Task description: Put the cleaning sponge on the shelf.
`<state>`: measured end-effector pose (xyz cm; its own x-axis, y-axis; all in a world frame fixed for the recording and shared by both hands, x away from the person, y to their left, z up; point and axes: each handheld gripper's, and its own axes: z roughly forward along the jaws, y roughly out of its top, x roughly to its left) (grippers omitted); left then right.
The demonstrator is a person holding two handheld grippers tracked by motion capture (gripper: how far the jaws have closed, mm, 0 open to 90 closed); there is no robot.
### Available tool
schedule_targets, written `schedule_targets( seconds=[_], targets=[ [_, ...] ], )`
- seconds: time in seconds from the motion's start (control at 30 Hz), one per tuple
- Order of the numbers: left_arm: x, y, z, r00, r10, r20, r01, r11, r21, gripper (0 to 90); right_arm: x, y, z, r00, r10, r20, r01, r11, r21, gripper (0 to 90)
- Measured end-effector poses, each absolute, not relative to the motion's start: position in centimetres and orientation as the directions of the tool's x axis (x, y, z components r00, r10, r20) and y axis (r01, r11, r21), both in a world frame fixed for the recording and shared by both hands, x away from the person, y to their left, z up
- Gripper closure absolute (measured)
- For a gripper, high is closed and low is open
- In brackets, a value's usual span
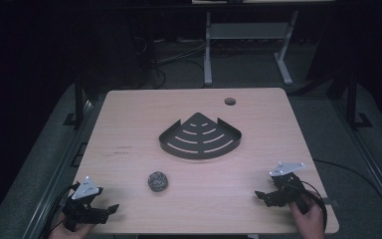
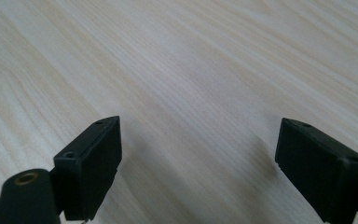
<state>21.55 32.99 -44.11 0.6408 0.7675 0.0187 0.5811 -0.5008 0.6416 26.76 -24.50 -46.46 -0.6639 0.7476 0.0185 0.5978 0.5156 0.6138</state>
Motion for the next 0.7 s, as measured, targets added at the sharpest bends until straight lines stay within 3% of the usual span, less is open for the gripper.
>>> schedule_targets(
  seconds=[0.7],
  targets=[
    [22.6, 30.9, -43.6, 0.683, 0.730, 0.021, 0.555, -0.538, 0.635, 16.9, 26.8, -24.4, -46.3, -0.668, 0.744, 0.011, 0.589, 0.519, 0.619, 14.0]
  ],
)
